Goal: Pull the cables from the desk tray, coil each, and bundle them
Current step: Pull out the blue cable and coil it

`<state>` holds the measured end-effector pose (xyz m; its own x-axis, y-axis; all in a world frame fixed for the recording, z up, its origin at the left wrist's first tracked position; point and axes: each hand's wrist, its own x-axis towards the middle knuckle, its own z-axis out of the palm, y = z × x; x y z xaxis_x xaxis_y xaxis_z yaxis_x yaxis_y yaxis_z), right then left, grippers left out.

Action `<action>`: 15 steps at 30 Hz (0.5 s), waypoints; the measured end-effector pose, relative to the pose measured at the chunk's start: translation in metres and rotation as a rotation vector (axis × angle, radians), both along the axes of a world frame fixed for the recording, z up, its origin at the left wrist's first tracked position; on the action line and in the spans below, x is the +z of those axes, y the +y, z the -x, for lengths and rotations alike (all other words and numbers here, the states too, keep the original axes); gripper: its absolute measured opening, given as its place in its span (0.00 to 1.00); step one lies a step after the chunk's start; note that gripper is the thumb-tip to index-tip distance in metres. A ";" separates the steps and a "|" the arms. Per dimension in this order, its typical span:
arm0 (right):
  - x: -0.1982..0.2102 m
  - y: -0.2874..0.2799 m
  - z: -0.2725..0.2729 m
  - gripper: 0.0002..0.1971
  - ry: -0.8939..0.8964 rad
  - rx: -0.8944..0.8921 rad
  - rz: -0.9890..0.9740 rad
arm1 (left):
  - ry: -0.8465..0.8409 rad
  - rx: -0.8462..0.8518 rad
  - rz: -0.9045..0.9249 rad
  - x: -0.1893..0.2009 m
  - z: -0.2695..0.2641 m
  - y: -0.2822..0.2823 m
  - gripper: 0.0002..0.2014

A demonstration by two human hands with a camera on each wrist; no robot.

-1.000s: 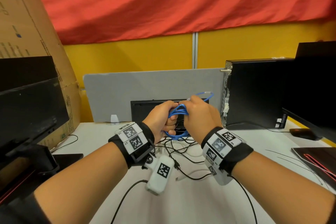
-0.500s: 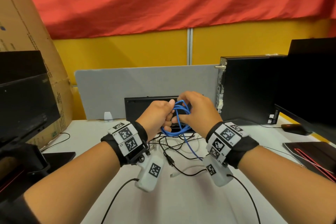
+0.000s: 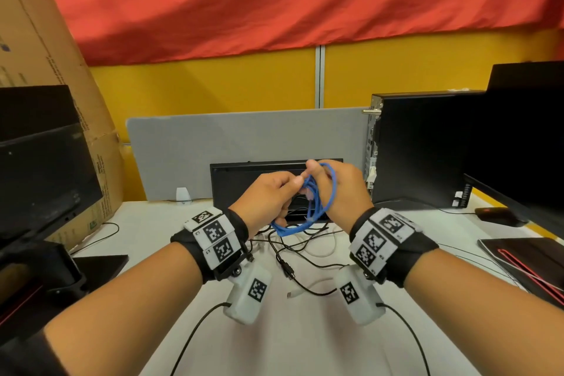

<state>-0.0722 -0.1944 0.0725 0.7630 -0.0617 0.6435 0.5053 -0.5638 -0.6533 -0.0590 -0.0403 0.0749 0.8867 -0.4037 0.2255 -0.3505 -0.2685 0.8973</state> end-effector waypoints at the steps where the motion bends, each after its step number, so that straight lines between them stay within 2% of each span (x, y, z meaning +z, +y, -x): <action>1: 0.002 0.001 -0.002 0.20 0.057 -0.004 -0.064 | -0.031 0.001 -0.035 -0.001 0.000 0.000 0.14; 4: 0.008 0.001 -0.005 0.23 0.251 0.049 -0.400 | -0.090 0.043 -0.103 -0.003 -0.002 0.002 0.14; 6: 0.014 -0.004 -0.006 0.23 0.389 0.065 -0.524 | -0.128 0.093 -0.154 -0.006 -0.003 0.003 0.13; 8: 0.015 -0.012 -0.008 0.20 0.440 0.022 -0.470 | -0.144 0.132 -0.182 -0.008 -0.003 0.004 0.12; 11: 0.013 -0.018 -0.007 0.14 0.326 -0.070 -0.341 | -0.134 0.137 -0.187 -0.010 -0.001 0.003 0.14; 15: 0.005 -0.017 -0.006 0.03 0.158 0.056 -0.311 | -0.048 0.107 -0.040 -0.009 0.001 0.001 0.13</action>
<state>-0.0663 -0.2111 0.0772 0.8592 -0.1916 0.4744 0.4089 -0.3001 -0.8618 -0.0596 -0.0390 0.0661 0.9137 -0.3168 0.2546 -0.3603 -0.3417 0.8680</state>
